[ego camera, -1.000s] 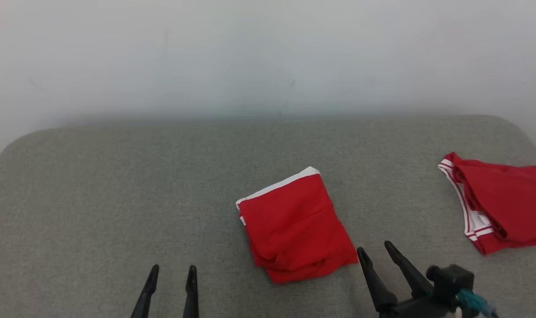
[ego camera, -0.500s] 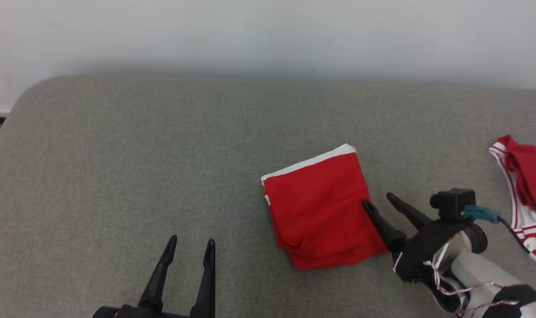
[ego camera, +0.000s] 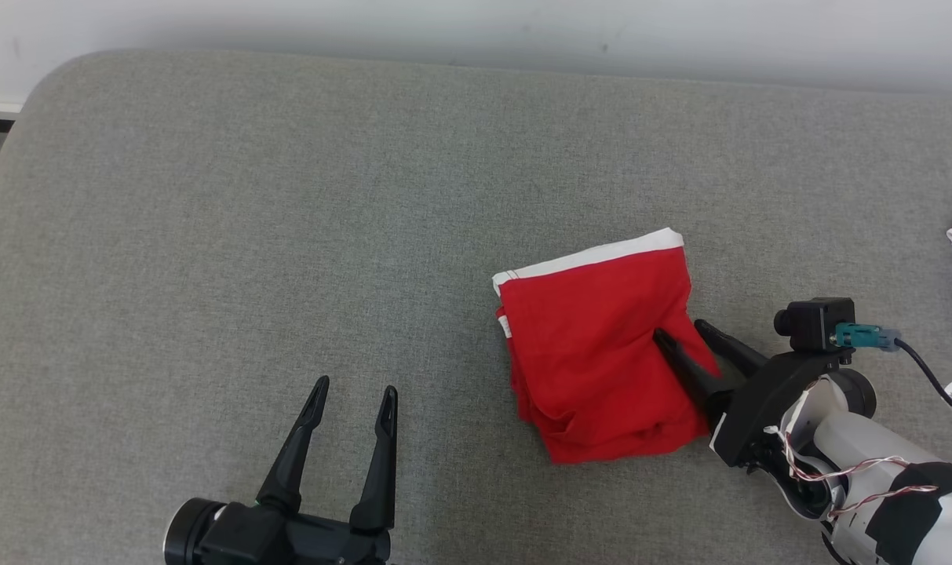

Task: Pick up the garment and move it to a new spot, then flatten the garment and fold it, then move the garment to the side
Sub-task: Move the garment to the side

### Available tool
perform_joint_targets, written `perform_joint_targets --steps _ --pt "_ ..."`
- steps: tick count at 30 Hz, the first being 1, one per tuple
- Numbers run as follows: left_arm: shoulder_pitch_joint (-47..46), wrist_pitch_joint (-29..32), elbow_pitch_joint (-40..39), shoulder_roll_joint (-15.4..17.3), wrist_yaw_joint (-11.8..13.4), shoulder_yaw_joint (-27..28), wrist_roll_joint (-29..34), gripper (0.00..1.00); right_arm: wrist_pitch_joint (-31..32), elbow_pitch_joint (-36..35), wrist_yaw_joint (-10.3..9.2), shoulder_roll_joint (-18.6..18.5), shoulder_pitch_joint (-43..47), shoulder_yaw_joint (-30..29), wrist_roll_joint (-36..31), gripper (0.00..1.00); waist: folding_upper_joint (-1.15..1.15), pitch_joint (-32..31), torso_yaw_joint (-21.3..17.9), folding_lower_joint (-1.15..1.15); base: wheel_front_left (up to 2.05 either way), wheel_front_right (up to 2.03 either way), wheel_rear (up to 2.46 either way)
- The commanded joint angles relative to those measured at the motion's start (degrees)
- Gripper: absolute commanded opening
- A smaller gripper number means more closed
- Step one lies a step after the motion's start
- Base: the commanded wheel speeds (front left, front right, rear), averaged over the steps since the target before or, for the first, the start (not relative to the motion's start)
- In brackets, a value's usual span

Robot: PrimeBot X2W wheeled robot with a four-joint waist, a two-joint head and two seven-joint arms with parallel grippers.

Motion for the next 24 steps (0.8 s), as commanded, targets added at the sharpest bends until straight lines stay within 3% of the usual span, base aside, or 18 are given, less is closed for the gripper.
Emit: perform_joint_targets --steps 1,2,12,24 --pt "-0.7 -0.1 0.2 0.0 0.0 -0.1 -0.1 1.00 -0.1 0.4 -0.16 0.0 -0.4 1.3 0.8 0.41 -0.01 0.2 0.2 -0.01 0.00 0.00 0.00" --pt "-0.8 -0.1 0.3 0.0 -0.1 -0.1 0.0 1.00 -0.4 0.5 -0.16 -0.1 -0.7 2.0 1.3 0.00 -0.01 0.1 0.2 -0.01 0.00 0.00 0.00" --pt "0.3 -0.1 -0.2 0.0 -0.1 0.6 0.9 1.00 -4.8 -0.4 -0.16 -3.1 -4.2 7.1 3.1 0.00 -0.01 -0.4 -2.4 -0.01 0.00 0.00 0.00" --pt "-0.1 -0.1 -1.4 0.0 -1.5 1.4 3.3 1.00 -6.7 -1.5 -0.16 -9.2 -8.8 12.2 1.8 0.00 -0.01 1.2 -11.7 -0.01 0.00 0.00 0.00"
